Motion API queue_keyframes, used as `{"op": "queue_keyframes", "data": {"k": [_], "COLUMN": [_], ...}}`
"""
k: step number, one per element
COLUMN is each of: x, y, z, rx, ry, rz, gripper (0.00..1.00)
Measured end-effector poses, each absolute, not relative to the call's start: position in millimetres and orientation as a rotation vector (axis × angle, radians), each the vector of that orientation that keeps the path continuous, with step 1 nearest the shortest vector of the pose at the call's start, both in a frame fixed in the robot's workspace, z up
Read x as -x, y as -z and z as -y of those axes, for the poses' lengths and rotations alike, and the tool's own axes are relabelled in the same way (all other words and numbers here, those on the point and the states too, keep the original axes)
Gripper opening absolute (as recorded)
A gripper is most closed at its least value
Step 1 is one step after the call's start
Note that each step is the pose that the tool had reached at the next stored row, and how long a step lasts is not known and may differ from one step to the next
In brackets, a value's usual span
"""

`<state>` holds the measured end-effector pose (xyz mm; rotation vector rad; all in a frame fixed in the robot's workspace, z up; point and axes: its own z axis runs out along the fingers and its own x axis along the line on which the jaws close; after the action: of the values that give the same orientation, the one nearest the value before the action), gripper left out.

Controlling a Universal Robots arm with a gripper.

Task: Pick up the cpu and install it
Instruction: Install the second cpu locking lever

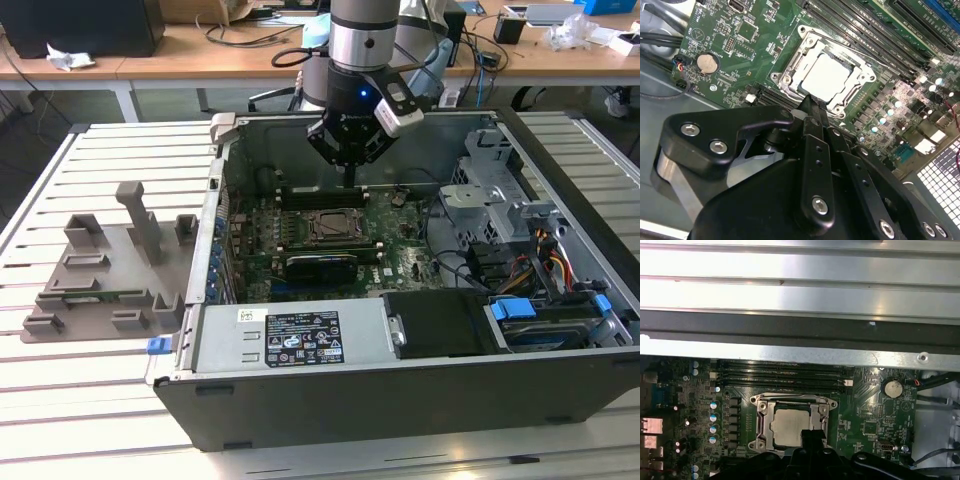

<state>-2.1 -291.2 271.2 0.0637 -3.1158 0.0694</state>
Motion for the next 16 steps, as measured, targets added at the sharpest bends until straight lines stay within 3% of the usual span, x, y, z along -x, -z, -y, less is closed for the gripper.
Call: {"op": "queue_keyframes", "data": {"k": [6, 12, 16], "x": [2.2, 2.7, 3.0], "y": [-271.1, -269.6, -267.0], "z": [297.0, 323.5, 342.4], "rx": [-0.064, -0.064, -0.065], "ry": [-0.070, -0.069, 0.012], "rz": [3.116, 3.116, 3.118], "gripper": [0.11, 0.11, 0.11]}}
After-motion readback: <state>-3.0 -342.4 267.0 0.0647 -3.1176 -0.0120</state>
